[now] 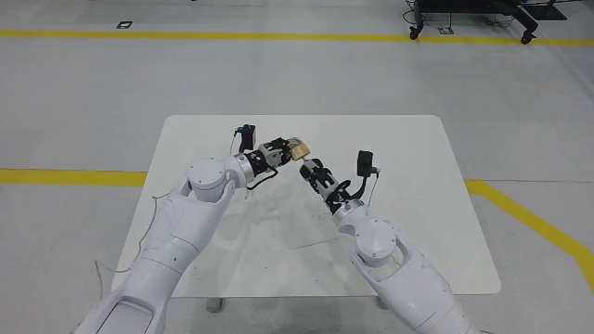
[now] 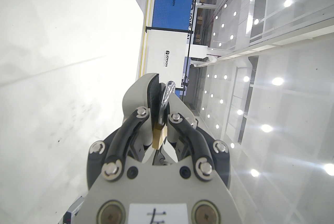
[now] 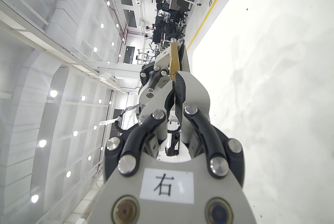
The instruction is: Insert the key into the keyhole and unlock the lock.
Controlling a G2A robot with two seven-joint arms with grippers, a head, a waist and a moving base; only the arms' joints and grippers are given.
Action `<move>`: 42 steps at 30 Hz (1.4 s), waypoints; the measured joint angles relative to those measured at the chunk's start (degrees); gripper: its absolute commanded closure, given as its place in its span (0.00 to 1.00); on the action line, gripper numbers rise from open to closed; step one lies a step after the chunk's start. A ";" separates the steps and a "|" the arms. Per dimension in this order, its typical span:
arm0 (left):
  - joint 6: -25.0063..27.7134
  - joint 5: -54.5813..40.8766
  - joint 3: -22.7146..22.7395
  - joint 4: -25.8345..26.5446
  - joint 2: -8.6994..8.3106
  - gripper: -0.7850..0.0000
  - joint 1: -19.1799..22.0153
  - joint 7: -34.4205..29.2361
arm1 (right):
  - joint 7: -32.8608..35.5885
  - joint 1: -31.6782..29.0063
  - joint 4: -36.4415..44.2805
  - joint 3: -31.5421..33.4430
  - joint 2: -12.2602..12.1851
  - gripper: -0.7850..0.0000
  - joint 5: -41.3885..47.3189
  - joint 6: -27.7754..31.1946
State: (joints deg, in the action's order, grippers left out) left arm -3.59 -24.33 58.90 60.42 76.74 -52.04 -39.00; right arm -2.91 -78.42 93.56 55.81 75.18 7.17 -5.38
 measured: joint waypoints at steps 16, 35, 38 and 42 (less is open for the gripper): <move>0.21 0.09 -0.30 -0.96 0.37 1.00 0.40 -1.11 | -1.01 1.90 -2.58 0.39 1.30 0.00 0.91 -0.36; 0.38 -1.50 0.06 -2.20 0.94 1.00 0.64 0.04 | 9.72 0.33 -2.18 4.75 0.88 0.20 11.45 3.06; 1.96 -1.95 0.37 -1.94 0.98 1.00 0.25 -0.05 | 20.31 -0.31 -3.67 9.09 0.24 0.54 21.86 3.48; 4.60 -3.94 1.23 -1.46 0.95 1.00 -0.37 -2.33 | 25.73 -0.76 -4.39 10.68 0.01 0.56 26.68 2.35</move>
State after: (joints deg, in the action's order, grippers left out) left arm 1.00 -28.27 60.14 58.96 77.69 -52.41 -41.33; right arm 22.82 -79.18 89.17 66.48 75.19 33.85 -3.02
